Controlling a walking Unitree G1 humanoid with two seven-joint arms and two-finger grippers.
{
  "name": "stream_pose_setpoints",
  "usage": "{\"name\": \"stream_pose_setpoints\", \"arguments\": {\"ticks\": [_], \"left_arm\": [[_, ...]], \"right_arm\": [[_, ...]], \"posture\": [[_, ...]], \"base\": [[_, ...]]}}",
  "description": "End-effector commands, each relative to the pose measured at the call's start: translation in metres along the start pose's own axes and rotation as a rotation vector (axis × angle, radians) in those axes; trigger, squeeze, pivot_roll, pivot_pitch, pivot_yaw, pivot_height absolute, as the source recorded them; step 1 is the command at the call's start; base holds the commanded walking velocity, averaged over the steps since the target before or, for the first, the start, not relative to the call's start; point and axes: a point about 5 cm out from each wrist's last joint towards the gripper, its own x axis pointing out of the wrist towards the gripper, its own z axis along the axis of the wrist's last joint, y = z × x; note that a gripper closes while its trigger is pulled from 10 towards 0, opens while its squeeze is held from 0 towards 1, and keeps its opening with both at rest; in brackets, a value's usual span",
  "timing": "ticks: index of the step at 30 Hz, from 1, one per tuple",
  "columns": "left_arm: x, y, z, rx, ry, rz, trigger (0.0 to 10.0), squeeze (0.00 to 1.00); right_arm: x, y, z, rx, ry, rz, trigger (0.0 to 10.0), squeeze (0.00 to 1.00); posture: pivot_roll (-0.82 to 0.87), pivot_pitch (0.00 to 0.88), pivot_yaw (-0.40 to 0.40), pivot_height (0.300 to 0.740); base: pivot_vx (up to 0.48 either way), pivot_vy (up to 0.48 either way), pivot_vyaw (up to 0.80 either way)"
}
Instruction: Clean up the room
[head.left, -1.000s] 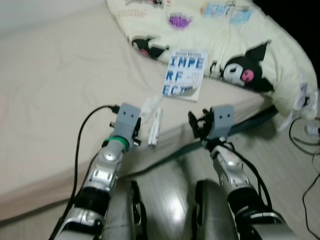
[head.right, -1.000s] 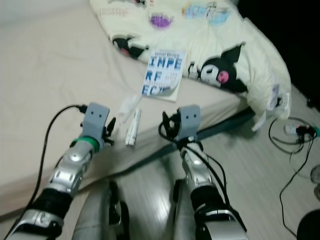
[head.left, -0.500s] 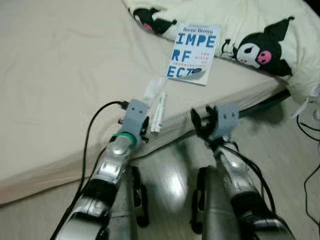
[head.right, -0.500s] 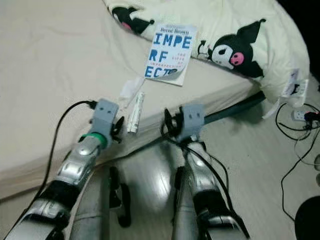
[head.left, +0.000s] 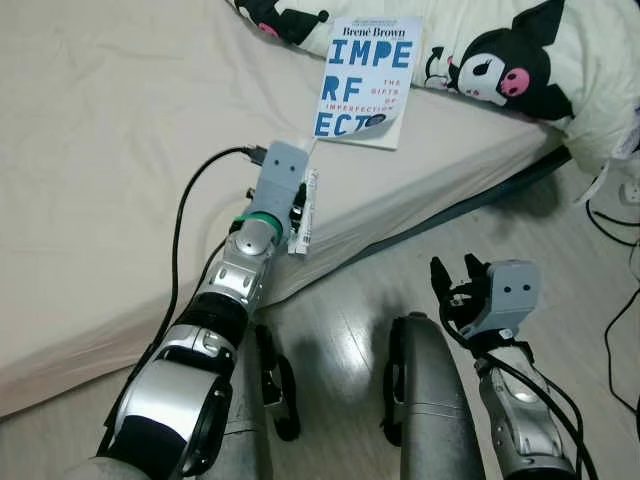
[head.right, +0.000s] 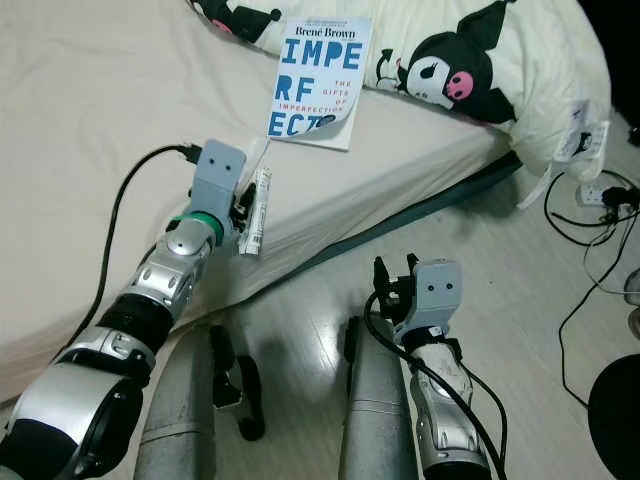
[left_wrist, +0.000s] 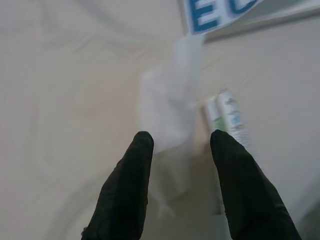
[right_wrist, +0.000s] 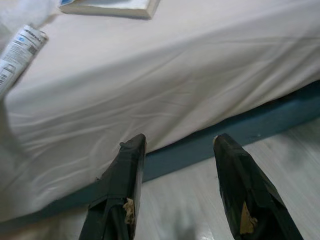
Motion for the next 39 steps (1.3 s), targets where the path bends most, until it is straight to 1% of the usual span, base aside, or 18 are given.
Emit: {"name": "stream_pose_setpoints", "arguments": {"ticks": [1, 2, 3, 7, 11, 12, 13, 14, 15, 16, 17, 21, 30, 32, 33, 36, 38, 39], "left_arm": [[-0.003, 0.006, -0.019, 0.025, 0.062, 0.045, 10.0, 0.0], [-0.001, 0.013, -0.021, 0.028, 0.085, 0.081, 10.0, 0.0], [0.0, 0.015, -0.021, 0.027, 0.093, 0.083, 10.0, 0.0], [-0.001, 0.019, -0.031, 0.069, 0.149, 0.074, 10.0, 0.0], [-0.002, 0.022, -0.036, 0.07, 0.169, 0.091, 10.0, 0.0], [-0.003, 0.02, -0.04, 0.041, 0.196, 0.073, 7.3, 0.0], [-0.003, 0.02, -0.04, 0.041, 0.196, 0.073, 7.3, 0.0], [-0.004, 0.015, -0.043, 0.012, 0.214, 0.048, 4.9, 0.0], [-0.005, 0.009, -0.046, -0.037, 0.233, 0.018, 2.9, 0.0], [-0.005, 0.009, -0.046, -0.037, 0.233, 0.018, 2.9, 0.0], [-0.004, 0.007, -0.044, -0.079, 0.228, 0.026, 0.0, 0.0], [-0.003, 0.005, -0.039, -0.121, 0.215, 0.038, 0.0, 0.0], [0.0, 0.007, -0.032, -0.135, 0.182, 0.06, 0.0, 0.0], [0.0, 0.017, -0.033, -0.12, 0.166, 0.085, 0.0, 0.0], [0.0, 0.017, -0.033, -0.12, 0.166, 0.085, 0.0, 0.0], [-0.003, 0.042, -0.024, -0.082, 0.062, 0.099, 0.0, 0.0], [-0.004, 0.047, -0.021, -0.08, 0.035, 0.092, 0.0, 0.0], [-0.01, 0.057, -0.015, -0.059, -0.021, 0.08, 10.0, 0.0]], "right_arm": [[-0.007, 0.005, -0.005, 0.026, 0.031, -0.003, 10.0, 0.0], [-0.009, 0.008, 0.0, 0.036, 0.025, 0.001, 10.0, 0.0], [-0.011, 0.009, 0.001, 0.039, 0.025, 0.003, 10.0, 0.0], [-0.017, 0.014, 0.002, 0.046, 0.04, 0.016, 10.0, 0.0], [-0.019, 0.016, 0.003, 0.05, 0.052, 0.019, 10.0, 0.0], [-0.018, 0.017, 0.004, 0.052, 0.053, 0.02, 10.0, 0.0], [-0.018, 0.017, 0.004, 0.052, 0.053, 0.02, 10.0, 0.0], [-0.019, 0.017, 0.005, 0.054, 0.056, 0.019, 10.0, 0.0], [-0.019, 0.018, 0.005, 0.056, 0.059, 0.019, 10.0, 0.0], [-0.019, 0.018, 0.005, 0.056, 0.059, 0.019, 10.0, 0.0], [-0.019, 0.018, 0.006, 0.057, 0.066, 0.019, 10.0, 0.0], [-0.019, 0.018, 0.006, 0.058, 0.076, 0.02, 10.0, 0.0], [-0.015, 0.018, 0.005, 0.057, 0.08, 0.022, 10.0, 0.0], [-0.009, 0.019, 0.007, 0.065, 0.071, 0.032, 10.0, 0.0], [-0.009, 0.019, 0.007, 0.065, 0.071, 0.032, 10.0, 0.0], [0.009, 0.025, 0.015, 0.094, 0.04, 0.084, 10.0, 0.0], [0.013, 0.027, 0.017, 0.099, 0.033, 0.095, 10.0, 0.0], [0.021, 0.029, 0.019, 0.112, 0.021, 0.112, 10.0, 0.0]], "posture": [[-0.21, 0.463, 0.188, 0.617], [-0.21, 0.469, 0.189, 0.617], [-0.21, 0.47, 0.188, 0.617], [-0.21, 0.481, 0.186, 0.617], [-0.21, 0.481, 0.186, 0.617], [-0.21, 0.484, 0.186, 0.617], [-0.21, 0.484, 0.186, 0.617], [-0.21, 0.484, 0.186, 0.617], [-0.21, 0.484, 0.186, 0.617], [-0.21, 0.484, 0.186, 0.617], [-0.21, 0.481, 0.184, 0.617], [-0.21, 0.474, 0.182, 0.617], [-0.2, 0.44, 0.181, 0.617], [-0.17, 0.419, 0.173, 0.617], [-0.17, 0.419, 0.173, 0.617], [-0.11, 0.394, 0.153, 0.617], [-0.11, 0.394, 0.153, 0.617], [-0.07, 0.373, 0.137, 0.617]], "base": [[0.0, 0.0, 0.0], [0.0, 0.0, 0.0], [0.0, 0.0, 0.0], [0.0, 0.0, 0.0], [0.0, 0.0, 0.0], [0.0, 0.0, 0.0], [0.0, 0.0, 0.0], [0.0, 0.0, 0.0], [0.0, 0.0, 0.0], [0.0, 0.0, 0.0], [0.0, 0.0, 0.0], [0.0, 0.0, 0.0], [0.0, 0.0, 0.0], [0.0, 0.0, 0.0], [0.0, 0.0, 0.0], [0.0, 0.0, 0.0], [0.0, 0.0, 0.0], [0.0, 0.0, 0.0]]}}
